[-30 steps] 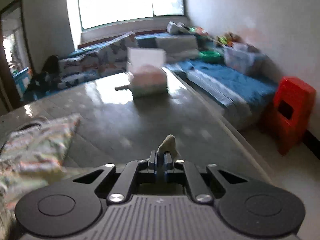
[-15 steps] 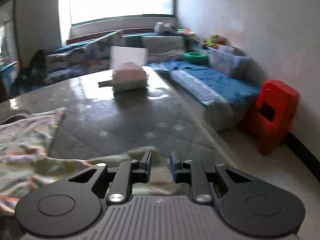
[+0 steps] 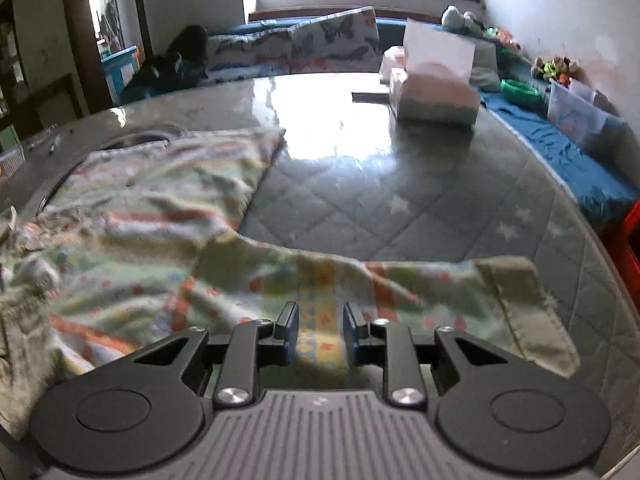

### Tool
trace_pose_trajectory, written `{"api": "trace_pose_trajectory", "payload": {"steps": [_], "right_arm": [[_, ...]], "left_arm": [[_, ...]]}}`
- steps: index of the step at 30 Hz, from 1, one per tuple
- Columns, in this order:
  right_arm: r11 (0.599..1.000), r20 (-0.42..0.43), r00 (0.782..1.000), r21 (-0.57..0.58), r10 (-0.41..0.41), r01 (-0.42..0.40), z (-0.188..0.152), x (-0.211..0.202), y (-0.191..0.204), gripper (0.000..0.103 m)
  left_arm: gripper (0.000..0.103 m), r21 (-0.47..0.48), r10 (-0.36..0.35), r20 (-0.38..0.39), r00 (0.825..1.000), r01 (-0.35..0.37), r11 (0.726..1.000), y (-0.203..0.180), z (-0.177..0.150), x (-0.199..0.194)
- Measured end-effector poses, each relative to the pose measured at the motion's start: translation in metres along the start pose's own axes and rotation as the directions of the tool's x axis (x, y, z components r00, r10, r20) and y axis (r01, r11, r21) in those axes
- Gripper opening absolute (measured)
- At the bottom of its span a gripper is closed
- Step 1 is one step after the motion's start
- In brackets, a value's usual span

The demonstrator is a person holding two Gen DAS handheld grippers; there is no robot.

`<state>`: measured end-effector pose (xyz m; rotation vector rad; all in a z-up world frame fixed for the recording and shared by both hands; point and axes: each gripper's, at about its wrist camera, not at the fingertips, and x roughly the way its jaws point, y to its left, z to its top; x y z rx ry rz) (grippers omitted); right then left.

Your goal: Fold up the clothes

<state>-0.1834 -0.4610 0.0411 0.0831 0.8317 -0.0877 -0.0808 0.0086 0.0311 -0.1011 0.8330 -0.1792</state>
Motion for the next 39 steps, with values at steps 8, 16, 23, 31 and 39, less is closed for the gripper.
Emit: {"api": "trace_pose_trajectory", "payload": {"steps": [8, 16, 23, 31, 39], "right_arm": [[1.000, -0.002, 1.000, -0.014, -0.007, 0.007, -0.001, 0.001, -0.004, 0.026], [1.000, 0.001, 1.000, -0.018, -0.011, 0.011, 0.000, 0.002, -0.005, 0.027], [1.000, 0.022, 1.000, -0.009, -0.009, 0.009, 0.003, -0.007, -0.009, 0.029], [0.994, 0.001, 0.995, 0.056, -0.098, 0.098, -0.009, -0.017, -0.041, 0.031], [0.979, 0.002, 0.986, 0.125, -0.165, 0.163, -0.026, -0.028, -0.075, 0.032]], "left_arm": [[0.037, -0.131, 0.285, 0.107, 0.952, -0.271, 0.954, 0.058, 0.008, -0.008], [0.036, -0.310, 0.432, 0.080, 0.898, -0.390, 0.867, 0.112, 0.014, -0.014], [0.044, -0.279, 0.405, 0.068, 0.912, -0.372, 0.885, 0.106, 0.020, -0.025], [0.054, -0.034, 0.097, 0.070, 0.993, -0.094, 0.995, -0.004, 0.020, -0.020], [0.060, 0.137, -0.103, 0.006, 0.995, 0.101, 0.985, -0.092, 0.005, -0.011]]}}
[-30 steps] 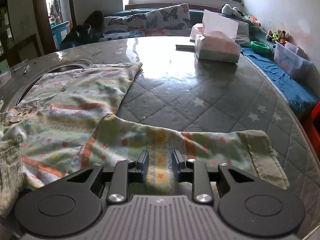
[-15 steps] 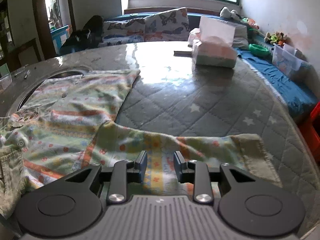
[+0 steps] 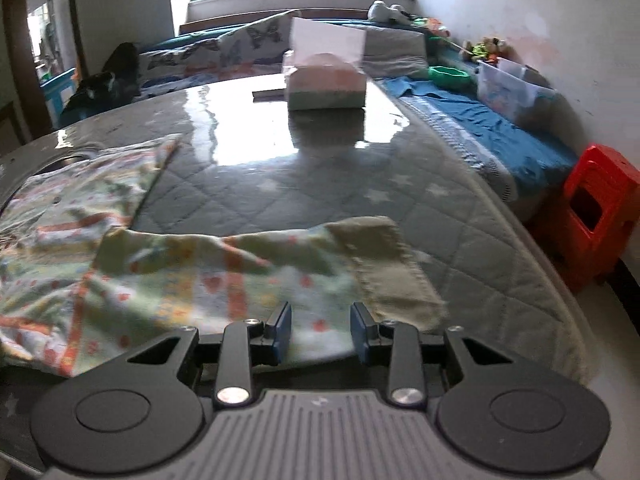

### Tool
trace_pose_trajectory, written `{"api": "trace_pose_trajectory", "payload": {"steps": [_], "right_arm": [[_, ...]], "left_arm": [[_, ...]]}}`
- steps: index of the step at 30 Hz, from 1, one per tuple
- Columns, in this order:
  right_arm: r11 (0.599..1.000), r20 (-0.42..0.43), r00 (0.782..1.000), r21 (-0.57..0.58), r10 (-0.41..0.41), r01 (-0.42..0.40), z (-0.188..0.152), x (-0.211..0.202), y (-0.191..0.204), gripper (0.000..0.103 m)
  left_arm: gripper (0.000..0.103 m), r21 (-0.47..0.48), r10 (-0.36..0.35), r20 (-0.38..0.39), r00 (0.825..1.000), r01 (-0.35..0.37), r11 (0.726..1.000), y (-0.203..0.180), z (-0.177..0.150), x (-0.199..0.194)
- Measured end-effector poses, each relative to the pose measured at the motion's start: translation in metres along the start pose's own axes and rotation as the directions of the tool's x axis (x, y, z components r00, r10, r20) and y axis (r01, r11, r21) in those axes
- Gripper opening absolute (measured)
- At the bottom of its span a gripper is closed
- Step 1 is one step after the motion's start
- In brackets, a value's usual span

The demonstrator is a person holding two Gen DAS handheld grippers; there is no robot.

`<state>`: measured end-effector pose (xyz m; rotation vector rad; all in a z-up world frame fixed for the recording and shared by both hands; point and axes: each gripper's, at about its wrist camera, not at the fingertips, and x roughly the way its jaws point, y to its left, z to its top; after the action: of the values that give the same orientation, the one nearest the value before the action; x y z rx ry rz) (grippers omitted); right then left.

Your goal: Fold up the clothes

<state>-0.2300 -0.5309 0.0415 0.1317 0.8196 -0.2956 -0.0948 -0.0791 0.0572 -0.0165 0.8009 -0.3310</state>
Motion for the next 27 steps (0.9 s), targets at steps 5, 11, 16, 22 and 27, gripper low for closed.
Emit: {"api": "trace_pose_trajectory", "payload": {"steps": [5, 11, 16, 22, 27], "right_arm": [[1.000, 0.022, 1.000, 0.001, -0.020, 0.020, 0.009, 0.001, -0.010, 0.033], [0.999, 0.037, 0.998, -0.007, -0.045, 0.046, 0.027, 0.020, -0.018, 0.039], [0.999, 0.036, 0.998, -0.013, -0.049, 0.050, 0.029, 0.033, -0.018, 0.034], [0.999, 0.055, 0.998, 0.029, -0.040, 0.039, 0.024, 0.013, -0.028, 0.047], [0.996, 0.034, 0.998, 0.075, -0.052, 0.050, 0.009, 0.006, -0.039, 0.050]], "left_arm": [[0.061, 0.044, -0.023, -0.039, 0.999, 0.025, 0.999, -0.021, -0.008, 0.009], [0.061, 0.063, -0.013, -0.074, 0.997, 0.017, 0.998, -0.023, -0.018, 0.016], [0.063, 0.070, 0.003, -0.089, 0.996, 0.003, 0.998, -0.020, -0.022, 0.018], [0.068, 0.076, 0.000, -0.050, 0.999, 0.004, 0.997, -0.022, -0.010, 0.006], [0.069, 0.091, -0.011, -0.047, 0.999, 0.016, 0.996, -0.029, -0.007, 0.007]]}}
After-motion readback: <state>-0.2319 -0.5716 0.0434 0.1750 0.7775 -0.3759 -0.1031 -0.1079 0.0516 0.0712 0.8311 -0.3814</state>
